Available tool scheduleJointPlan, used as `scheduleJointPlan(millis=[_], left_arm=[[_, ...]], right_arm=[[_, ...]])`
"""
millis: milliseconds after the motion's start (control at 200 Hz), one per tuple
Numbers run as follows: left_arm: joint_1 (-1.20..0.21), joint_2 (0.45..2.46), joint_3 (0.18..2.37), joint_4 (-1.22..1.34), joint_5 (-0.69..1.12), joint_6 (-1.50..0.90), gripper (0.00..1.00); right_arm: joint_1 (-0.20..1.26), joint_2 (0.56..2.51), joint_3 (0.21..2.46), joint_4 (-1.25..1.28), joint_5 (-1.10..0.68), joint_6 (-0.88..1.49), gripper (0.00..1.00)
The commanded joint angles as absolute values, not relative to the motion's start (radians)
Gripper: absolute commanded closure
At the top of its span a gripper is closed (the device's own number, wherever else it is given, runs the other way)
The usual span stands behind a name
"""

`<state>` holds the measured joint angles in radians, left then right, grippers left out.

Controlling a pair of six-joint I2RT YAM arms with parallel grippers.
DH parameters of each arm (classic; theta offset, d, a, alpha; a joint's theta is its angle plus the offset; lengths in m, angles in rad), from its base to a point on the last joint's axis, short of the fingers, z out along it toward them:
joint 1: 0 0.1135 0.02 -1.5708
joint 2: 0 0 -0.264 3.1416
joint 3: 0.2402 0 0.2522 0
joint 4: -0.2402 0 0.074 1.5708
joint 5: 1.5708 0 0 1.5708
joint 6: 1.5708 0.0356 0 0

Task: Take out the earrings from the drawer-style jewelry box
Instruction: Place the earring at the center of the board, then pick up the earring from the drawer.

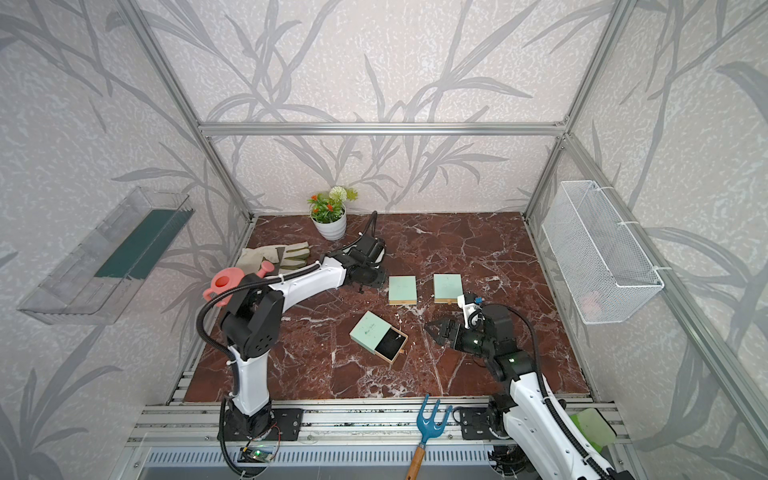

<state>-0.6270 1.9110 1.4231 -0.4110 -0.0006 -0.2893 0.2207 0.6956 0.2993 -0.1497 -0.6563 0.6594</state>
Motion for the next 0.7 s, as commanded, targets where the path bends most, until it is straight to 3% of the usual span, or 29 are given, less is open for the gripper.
scheduleJointPlan(millis=[0,195,325,410,530,695], left_arm=[[-0.63,1.745,1.313,-0.37,0.007,-0.307,0.71],[-0.696,1.502,1.058,-0.281,0.117,-0.224,0.7],[-0.847,1.421,0.924,-0.264,0.148,-0.024,0.71],[-0.924,1.396,0.85,-0.223,0.139,0.022,0.71],[-0.931,1.374,0.78,-0.143,0.25,0.055,0.73],[-0.934,1.432,0.79,-0.16,0.266,0.089,0.75]], right_arm=[[0.215,0.708,0.336,-0.163,-0.667,0.644,0.01],[0.216,0.773,0.36,-0.121,-0.676,0.614,0.01],[0.215,0.82,0.379,-0.088,-0.696,0.62,0.0],[0.215,0.84,0.39,-0.08,-0.705,0.623,0.0],[0.215,0.844,0.39,-0.068,-0.719,0.632,0.0],[0.215,0.804,0.387,-0.111,-0.711,0.632,0.0]])
